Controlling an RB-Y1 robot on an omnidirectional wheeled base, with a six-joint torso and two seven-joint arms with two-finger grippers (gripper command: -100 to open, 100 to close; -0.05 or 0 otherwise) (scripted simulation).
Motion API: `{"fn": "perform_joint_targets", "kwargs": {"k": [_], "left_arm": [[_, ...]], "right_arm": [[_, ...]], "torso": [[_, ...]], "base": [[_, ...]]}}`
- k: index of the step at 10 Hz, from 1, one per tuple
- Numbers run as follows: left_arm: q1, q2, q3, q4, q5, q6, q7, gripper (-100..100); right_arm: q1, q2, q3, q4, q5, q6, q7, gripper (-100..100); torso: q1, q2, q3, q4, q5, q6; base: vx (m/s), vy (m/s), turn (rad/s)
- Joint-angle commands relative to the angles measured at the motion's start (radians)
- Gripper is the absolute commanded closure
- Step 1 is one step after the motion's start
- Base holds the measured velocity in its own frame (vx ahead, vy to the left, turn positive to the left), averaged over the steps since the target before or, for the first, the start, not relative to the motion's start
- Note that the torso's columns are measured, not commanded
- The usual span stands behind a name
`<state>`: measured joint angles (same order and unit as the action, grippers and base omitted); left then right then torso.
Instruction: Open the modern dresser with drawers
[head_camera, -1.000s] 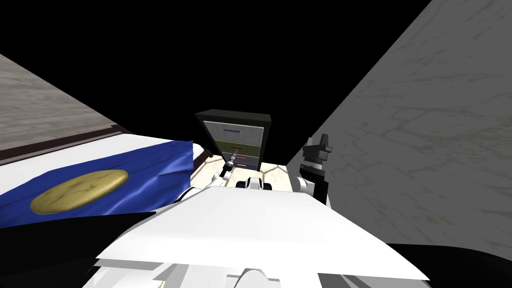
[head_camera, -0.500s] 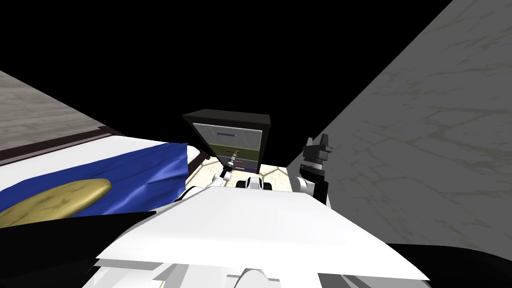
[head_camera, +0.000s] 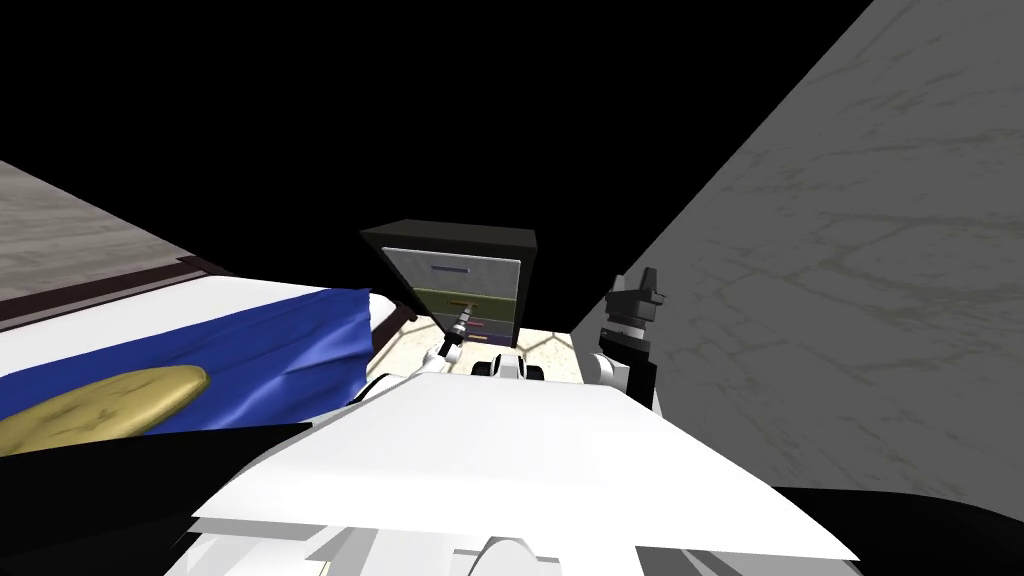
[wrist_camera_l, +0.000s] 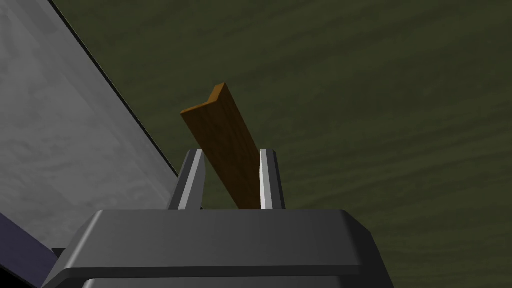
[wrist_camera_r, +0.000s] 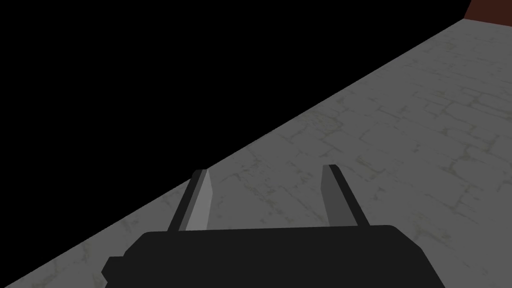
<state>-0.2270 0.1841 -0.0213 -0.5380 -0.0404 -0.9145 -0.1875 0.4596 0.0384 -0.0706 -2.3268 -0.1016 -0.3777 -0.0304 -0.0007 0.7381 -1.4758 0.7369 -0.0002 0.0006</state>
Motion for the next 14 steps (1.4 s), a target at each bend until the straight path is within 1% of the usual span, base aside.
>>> {"fn": "perform_joint_targets", "kwargs": {"k": [1,3,4,5,7,8,9,10,11,12,13,14], "left_arm": [[0.028,0.012,0.054,-0.035,-0.003,0.022,0.004,100],[0.051,0.032,0.115,-0.046,-0.005,0.031,0.012,100],[0.051,0.032,0.130,-0.046,-0.005,0.031,0.012,100],[0.062,0.042,0.168,-0.051,-0.005,0.036,0.016,100],[0.084,0.062,0.229,-0.062,-0.007,0.045,0.024,100],[0.084,0.062,0.244,-0.062,-0.007,0.045,0.024,100],[0.096,0.072,0.282,-0.068,-0.008,0.049,0.027,100],[0.107,0.082,0.311,-0.073,-0.009,0.054,0.031,100],[0.118,0.091,0.343,-0.078,-0.010,0.058,0.035,100],[0.118,0.091,0.358,-0.078,-0.010,0.058,0.035,100],[0.133,0.087,0.345,-0.104,-0.009,0.080,0.038,100],[0.119,0.071,0.362,-0.096,-0.003,0.086,0.011,100]], "right_arm": [[0.000,0.000,0.000,0.000,0.000,0.000,0.000,0],[0.000,0.000,0.000,0.000,0.000,0.000,0.000,0],[0.000,0.000,0.000,0.000,0.000,0.000,0.000,0],[0.000,0.000,0.000,0.000,0.000,0.000,0.000,0],[0.000,0.000,0.000,0.000,0.000,0.000,0.000,0],[0.000,0.000,0.000,0.000,0.000,0.000,0.000,0],[0.000,0.000,0.000,0.000,0.000,0.000,0.000,0],[0.000,0.000,0.000,0.000,0.000,0.000,0.000,0],[0.000,0.000,0.000,0.000,0.000,0.000,0.000,0],[0.000,0.000,0.000,0.000,0.000,0.000,0.000,0],[0.000,0.000,0.000,0.000,0.000,0.000,0.000,0],[0.001,0.000,0.000,0.000,0.000,0.000,0.000,0]], "torso": [[0.000,0.000,0.000,0.001,0.000,0.000],[0.001,0.002,0.001,0.001,0.001,0.001],[-0.001,0.002,0.001,0.001,0.001,0.002],[-0.002,-0.002,-0.001,0.001,0.000,0.000],[-0.001,0.000,0.000,0.000,0.001,0.001],[-0.003,0.000,0.000,0.001,0.001,0.004],[-0.002,-0.001,-0.001,0.002,-0.001,0.001],[-0.002,0.000,-0.001,0.002,-0.001,0.000],[-0.003,0.002,0.001,0.003,-0.001,0.002],[-0.005,0.004,0.002,0.003,-0.002,0.003],[-0.004,0.001,0.000,0.004,-0.003,0.001],[-0.003,-0.002,-0.002,0.003,-0.003,0.000]], "base": [[-0.104,0.006,-0.261],[-0.166,0.011,-0.416],[-0.120,-0.017,-0.157],[-0.103,-0.028,-0.292],[-0.141,-0.031,-0.390],[-0.105,-0.021,-0.166],[-0.104,-0.032,-0.227],[-0.145,-0.036,-0.398],[-0.169,-0.047,-0.401],[-0.118,-0.042,-0.166],[-0.042,-0.015,-0.010],[-0.111,0.014,-0.070]]}}
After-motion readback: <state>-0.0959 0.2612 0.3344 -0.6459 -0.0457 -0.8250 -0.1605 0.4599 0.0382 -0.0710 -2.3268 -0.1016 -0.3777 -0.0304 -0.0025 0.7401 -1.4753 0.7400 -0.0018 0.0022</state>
